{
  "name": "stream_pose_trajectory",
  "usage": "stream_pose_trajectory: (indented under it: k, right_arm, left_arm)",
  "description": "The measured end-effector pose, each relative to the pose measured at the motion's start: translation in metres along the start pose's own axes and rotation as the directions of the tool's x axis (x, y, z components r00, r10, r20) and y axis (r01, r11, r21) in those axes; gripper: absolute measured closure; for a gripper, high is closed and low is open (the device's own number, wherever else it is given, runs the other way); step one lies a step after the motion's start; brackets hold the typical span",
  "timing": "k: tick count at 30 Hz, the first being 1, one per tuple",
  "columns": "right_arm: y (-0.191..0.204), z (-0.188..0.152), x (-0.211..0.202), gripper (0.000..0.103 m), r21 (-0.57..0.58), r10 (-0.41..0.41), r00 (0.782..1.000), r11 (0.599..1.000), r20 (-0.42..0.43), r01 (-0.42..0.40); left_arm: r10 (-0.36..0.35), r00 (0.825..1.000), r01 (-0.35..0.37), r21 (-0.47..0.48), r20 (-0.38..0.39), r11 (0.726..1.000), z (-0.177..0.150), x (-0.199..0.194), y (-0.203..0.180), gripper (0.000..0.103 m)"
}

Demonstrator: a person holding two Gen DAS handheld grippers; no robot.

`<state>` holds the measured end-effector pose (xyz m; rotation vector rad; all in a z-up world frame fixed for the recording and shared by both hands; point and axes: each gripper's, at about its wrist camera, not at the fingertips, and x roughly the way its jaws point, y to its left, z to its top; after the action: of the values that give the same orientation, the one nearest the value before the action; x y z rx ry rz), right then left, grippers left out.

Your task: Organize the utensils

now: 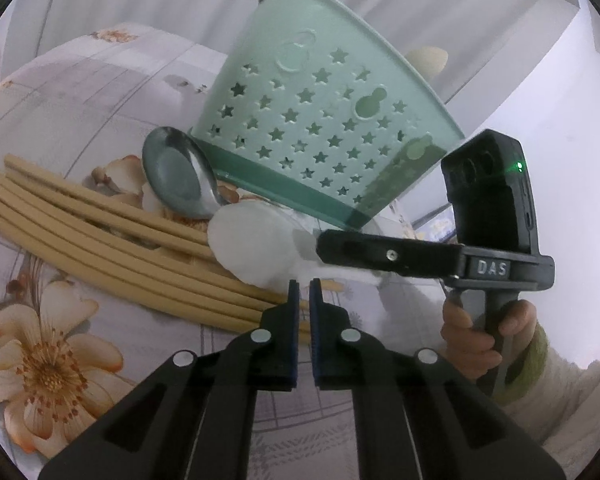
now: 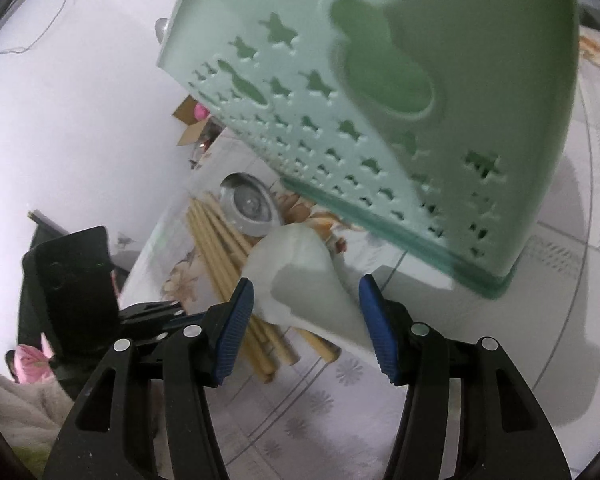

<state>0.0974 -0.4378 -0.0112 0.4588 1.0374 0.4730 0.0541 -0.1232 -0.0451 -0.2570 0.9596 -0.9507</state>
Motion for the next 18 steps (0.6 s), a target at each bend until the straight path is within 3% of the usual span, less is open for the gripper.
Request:
stream_pose_trajectory:
  k: [7, 18]
  right_arm:
    - [-0.006, -0.002, 0.002, 0.05, 0.061, 0.108, 0.994, 0.992, -0.03, -0.106]
    - [-0.011, -0.013, 0.004, 0.058, 0.164, 0.296, 0.955, 0.944, -0.032, -0.287]
  left_arm:
    - [0.006, 1.0, -0.007, -0.059, -0.012, 0.998, -0.004, -0.001, 0.015, 0.1]
    - [0.015, 1.0, -0.015, -0.049, -0.011, 0.999, 0.001, -0.002, 0.02, 0.1]
